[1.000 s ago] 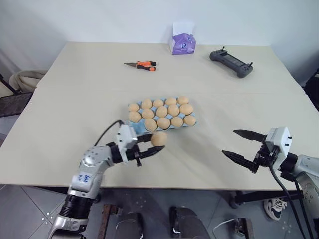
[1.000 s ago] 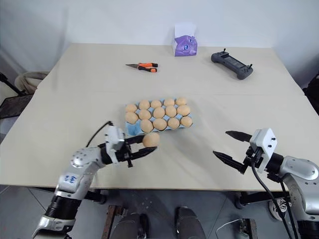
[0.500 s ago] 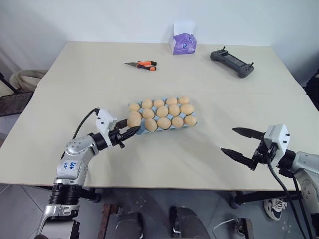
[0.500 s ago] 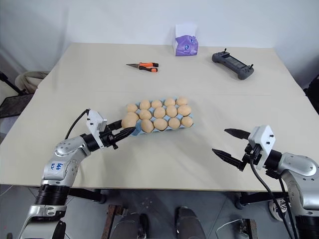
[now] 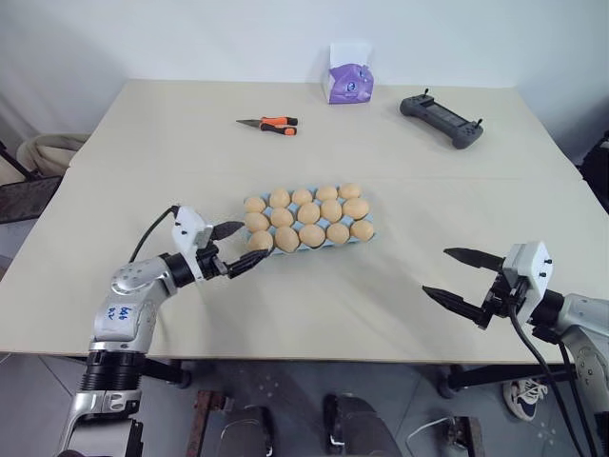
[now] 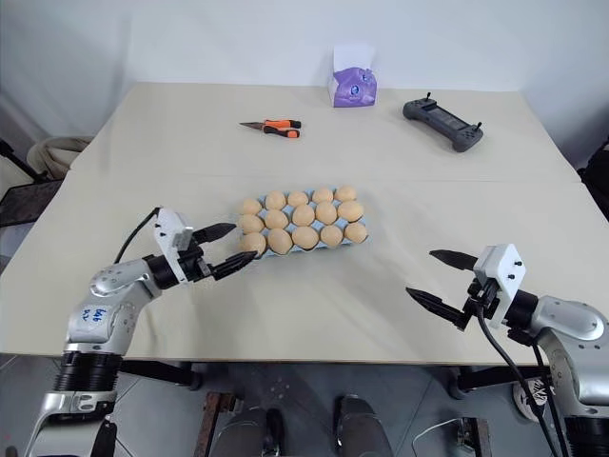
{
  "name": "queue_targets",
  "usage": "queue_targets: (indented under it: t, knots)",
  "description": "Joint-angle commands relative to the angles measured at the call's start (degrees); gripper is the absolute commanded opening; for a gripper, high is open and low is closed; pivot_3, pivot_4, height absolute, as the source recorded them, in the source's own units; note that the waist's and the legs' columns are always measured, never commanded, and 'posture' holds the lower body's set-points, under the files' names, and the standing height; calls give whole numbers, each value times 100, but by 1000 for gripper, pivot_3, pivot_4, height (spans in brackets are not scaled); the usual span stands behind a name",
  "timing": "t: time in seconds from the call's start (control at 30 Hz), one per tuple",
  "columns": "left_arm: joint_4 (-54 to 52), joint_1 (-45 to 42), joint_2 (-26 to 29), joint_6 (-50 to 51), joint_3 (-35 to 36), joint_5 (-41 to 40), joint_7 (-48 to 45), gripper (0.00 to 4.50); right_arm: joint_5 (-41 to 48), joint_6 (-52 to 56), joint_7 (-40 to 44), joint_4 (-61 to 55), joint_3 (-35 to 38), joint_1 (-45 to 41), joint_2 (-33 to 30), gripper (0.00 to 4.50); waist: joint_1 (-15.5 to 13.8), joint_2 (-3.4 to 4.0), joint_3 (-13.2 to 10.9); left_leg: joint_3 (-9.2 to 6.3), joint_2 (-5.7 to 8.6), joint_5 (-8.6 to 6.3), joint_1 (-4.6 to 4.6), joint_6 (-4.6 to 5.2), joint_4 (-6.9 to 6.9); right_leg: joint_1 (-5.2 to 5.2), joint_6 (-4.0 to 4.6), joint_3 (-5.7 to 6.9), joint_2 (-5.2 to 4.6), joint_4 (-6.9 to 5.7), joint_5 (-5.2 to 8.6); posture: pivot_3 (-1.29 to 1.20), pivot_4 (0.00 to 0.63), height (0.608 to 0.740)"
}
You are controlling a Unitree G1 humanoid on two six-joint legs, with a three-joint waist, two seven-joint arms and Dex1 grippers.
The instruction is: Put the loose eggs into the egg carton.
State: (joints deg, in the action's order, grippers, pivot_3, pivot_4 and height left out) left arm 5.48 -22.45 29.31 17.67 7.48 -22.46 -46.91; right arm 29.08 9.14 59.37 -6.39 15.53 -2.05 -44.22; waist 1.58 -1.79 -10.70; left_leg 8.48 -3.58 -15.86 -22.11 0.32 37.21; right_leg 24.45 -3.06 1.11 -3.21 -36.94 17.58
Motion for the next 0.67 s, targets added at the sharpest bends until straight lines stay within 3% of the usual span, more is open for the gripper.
queue_targets:
  t: [0.03, 0.37, 0.67]
  knots:
    - [-194, -204, 233, 428, 442, -434, 18, 4492, 8, -40, 1, 17, 52, -130, 14, 4500, 0, 0, 0, 0, 0, 0, 0, 0, 0, 0, 0, 0, 0, 0, 0, 0, 150, 740]
    - [-318, 366, 1291, 788, 1016, -1272, -1614, 4492, -128, -212, 335, 566, 53, -505, -128, 4500, 27, 0, 0, 4, -2, 2, 1, -9, -2, 4, 3, 1, 1, -1, 2, 0, 150, 740]
    - [687, 547, 1771, -417, 1308, -1058, -2814, 4492, -297, -456, 574, 1038, 17, -805, -135, 4500, 10, 1, -1, 0, -1, 0, 1, -6, -7, 6, 13, 4, -9, 0, 6, 0, 150, 740]
